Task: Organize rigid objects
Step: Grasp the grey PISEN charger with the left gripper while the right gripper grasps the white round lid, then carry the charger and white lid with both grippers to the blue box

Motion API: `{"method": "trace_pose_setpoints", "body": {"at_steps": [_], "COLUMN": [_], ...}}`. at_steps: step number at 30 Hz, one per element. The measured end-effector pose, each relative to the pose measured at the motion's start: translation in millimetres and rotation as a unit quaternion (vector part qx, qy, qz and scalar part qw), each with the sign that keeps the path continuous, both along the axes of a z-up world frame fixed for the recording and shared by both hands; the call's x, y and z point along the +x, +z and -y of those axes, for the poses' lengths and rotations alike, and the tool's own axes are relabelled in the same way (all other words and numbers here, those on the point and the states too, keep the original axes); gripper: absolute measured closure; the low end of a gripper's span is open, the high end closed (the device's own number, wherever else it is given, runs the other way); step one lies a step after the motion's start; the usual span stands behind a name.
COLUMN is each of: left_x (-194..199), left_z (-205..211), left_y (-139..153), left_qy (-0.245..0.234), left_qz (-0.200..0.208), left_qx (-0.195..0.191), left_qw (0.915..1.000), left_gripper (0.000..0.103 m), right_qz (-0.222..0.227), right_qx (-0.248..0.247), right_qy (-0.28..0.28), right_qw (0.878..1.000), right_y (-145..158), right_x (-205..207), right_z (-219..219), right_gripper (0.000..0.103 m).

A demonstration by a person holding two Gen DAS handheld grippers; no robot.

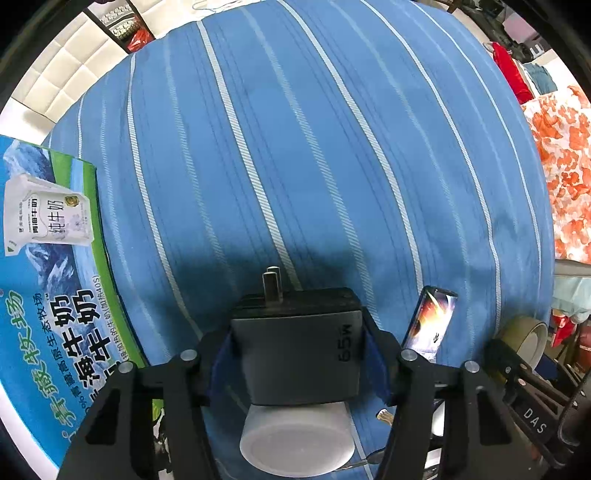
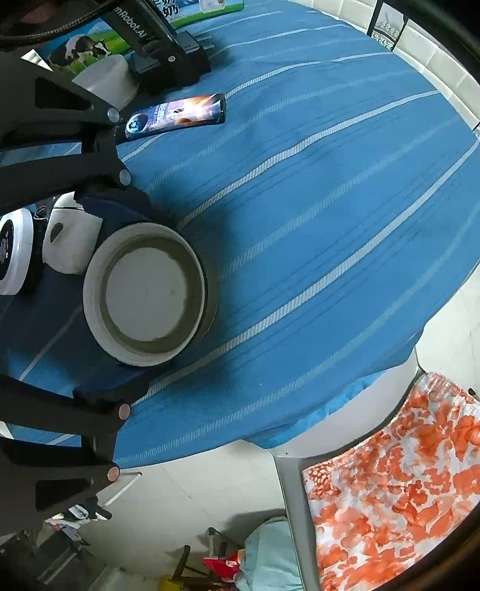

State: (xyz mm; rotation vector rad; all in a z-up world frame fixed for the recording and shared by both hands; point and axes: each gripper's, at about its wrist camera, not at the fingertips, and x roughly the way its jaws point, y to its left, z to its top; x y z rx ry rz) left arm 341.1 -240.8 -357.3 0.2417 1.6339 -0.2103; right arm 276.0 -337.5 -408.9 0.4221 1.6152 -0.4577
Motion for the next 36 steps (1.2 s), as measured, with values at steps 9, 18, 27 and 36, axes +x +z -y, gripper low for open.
{"method": "trace_pose_setpoints", "body": {"at_steps": [9, 18, 27, 36], "left_x": [-23, -45, -75, -55], "left_z": [-2, -10, -24, -54], "left_y": [20, 65, 121, 136], "left_qy": [-0.003, -0.005, -0.017, -0.01], "left_qz": [0.011, 0.038, 0.072, 0.085], "left_qx": [-0.007, -0.037, -0.087, -0.114], "left_qw": [0.9999, 0.9986, 0.9935, 0.9898], "left_gripper": [0.046, 0.047, 0.047, 0.047], "right_qz": [0.016, 0.058, 0.09, 0.107], "right_qx": [-0.004, -0.015, -0.012, -0.015], "right_qy": [0.013, 0.045, 0.072, 0.09], "right_qw": [1.0, 0.997, 0.993, 0.99], "right_y": [12, 53, 89, 112], "right_x": [-7, -11, -14, -13], "right_z": [-4, -17, -43, -72], "right_gripper": [0.036, 0.036, 0.036, 0.036]}}
